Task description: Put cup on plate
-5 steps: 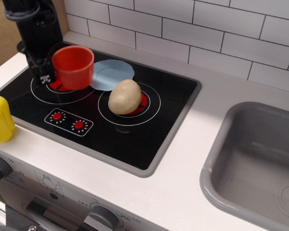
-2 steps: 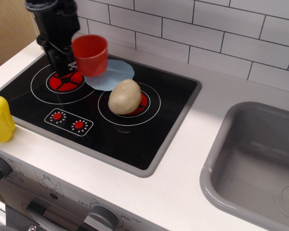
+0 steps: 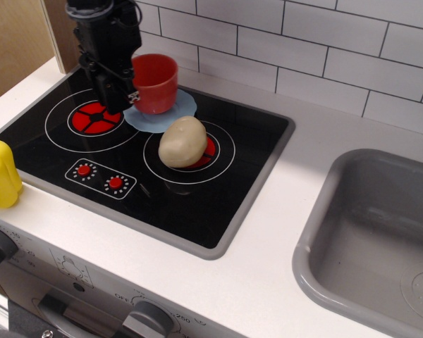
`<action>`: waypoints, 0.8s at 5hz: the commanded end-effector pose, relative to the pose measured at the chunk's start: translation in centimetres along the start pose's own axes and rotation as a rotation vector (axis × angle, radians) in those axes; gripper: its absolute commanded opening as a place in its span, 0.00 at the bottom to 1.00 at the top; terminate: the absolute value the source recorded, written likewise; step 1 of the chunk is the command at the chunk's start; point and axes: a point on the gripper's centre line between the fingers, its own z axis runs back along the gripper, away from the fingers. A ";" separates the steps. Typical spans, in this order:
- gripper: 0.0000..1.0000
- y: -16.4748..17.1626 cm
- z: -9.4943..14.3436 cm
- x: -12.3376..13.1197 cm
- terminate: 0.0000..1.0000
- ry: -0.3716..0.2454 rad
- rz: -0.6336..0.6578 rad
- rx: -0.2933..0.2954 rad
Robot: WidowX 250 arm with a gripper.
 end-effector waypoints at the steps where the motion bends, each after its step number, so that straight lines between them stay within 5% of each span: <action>1: 0.00 -0.2 1.1 1.7 0.00 -0.045 -0.014 0.042; 2: 1.00 -0.2 1.0 1.4 0.00 -0.050 -0.008 0.057; 3: 0.00 0.3 1.3 1.3 0.00 -0.021 0.007 0.059; 4: 1.00 0.6 1.7 1.3 0.00 -0.037 0.052 0.051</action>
